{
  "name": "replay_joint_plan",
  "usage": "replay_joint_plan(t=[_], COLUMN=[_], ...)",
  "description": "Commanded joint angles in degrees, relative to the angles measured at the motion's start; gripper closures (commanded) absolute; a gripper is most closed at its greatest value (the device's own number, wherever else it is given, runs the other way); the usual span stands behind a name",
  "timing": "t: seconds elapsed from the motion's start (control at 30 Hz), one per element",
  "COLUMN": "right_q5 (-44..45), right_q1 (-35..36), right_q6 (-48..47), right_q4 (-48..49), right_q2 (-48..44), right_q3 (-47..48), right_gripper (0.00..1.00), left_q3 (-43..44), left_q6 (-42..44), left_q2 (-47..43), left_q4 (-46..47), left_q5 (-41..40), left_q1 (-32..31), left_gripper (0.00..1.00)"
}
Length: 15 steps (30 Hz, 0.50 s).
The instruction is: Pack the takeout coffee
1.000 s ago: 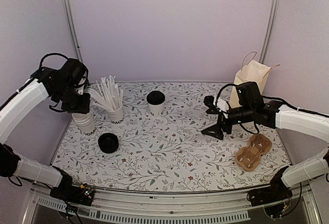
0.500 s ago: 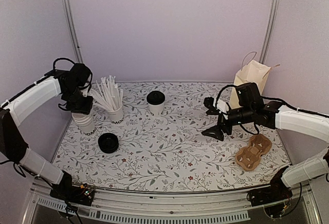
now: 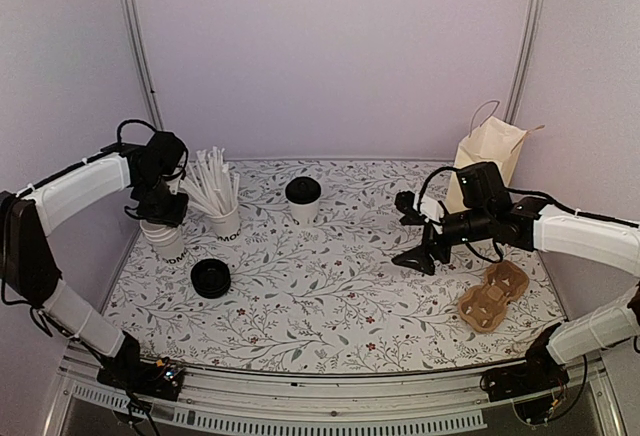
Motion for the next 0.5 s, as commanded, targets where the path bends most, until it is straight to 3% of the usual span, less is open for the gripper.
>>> replay_joint_plan(t=[0.0, 0.47], right_q5=[0.1, 0.1], right_q1=[-0.3, -0.2], right_q6=[-0.4, -0.5], right_q4=[-0.8, -0.9], right_q2=[0.7, 0.9], right_q3=[-0.1, 0.0], right_gripper=[0.01, 0.01], left_q3=[-0.8, -0.9], left_q6=[0.4, -0.4], left_q2=[0.4, -1.2], left_q4=[1.6, -1.0], left_q5=[-0.9, -0.7], left_q1=[0.6, 0.6], left_gripper=[0.78, 1.0])
